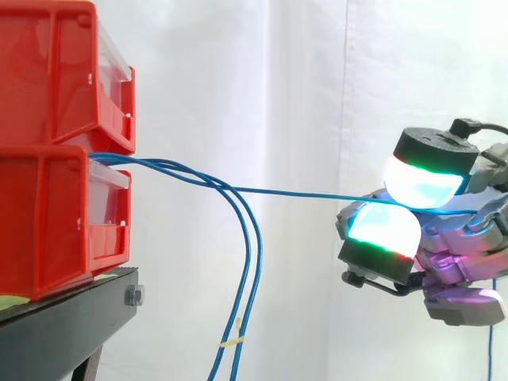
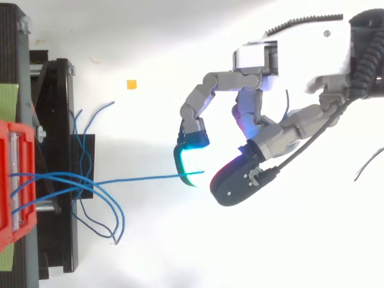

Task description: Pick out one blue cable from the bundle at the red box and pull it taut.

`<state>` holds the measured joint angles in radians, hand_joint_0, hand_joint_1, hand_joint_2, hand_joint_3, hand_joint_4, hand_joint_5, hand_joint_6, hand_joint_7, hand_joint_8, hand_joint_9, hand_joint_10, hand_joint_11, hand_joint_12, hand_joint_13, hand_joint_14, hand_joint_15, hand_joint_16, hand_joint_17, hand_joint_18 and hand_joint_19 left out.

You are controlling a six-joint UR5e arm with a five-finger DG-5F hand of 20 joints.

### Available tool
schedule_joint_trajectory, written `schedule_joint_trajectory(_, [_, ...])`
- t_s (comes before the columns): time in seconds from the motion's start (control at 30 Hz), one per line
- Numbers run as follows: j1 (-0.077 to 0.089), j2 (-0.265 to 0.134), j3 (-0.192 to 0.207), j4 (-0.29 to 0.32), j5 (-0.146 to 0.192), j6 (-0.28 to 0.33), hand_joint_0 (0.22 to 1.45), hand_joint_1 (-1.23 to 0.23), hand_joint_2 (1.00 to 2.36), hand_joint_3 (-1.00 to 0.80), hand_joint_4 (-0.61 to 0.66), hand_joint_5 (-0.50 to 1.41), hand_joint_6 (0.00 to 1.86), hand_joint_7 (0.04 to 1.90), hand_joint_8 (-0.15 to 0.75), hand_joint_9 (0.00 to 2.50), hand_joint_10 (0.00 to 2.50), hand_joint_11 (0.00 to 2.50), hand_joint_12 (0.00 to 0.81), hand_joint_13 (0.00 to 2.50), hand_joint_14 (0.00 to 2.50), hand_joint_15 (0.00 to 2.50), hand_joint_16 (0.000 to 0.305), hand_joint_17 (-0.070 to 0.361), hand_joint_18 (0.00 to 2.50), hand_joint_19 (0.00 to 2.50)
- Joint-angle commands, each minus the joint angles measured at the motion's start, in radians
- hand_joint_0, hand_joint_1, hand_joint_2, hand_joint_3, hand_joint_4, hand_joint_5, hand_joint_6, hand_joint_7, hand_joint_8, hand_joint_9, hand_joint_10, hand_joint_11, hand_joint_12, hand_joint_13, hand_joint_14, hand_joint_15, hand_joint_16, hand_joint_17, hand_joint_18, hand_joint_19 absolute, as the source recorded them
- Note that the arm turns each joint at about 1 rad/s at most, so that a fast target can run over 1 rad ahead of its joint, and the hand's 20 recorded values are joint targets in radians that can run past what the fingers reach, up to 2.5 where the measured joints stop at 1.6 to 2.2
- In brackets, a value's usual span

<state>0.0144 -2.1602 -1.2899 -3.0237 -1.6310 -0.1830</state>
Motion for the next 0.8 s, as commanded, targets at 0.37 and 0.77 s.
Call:
schedule_joint_trajectory(0.37, [0.012,0.003,-0.014,0.148,0.014,-0.001,0.69,-0.73,1.03,-0.11,-0.05,-0.16,0.97,0.94,0.331,1.69,0.32,1.84,0.32,1.43,0.96,1.52,0.051,0.114,1.13,1.05])
schedule_joint_trajectory(0.77, [0.01,0.003,-0.014,0.148,0.014,-0.003,0.69,-0.77,1.03,0.05,-0.14,-0.14,0.97,1.04,0.329,1.84,0.17,1.96,0.318,1.52,0.92,1.56,0.051,0.114,1.21,1.07])
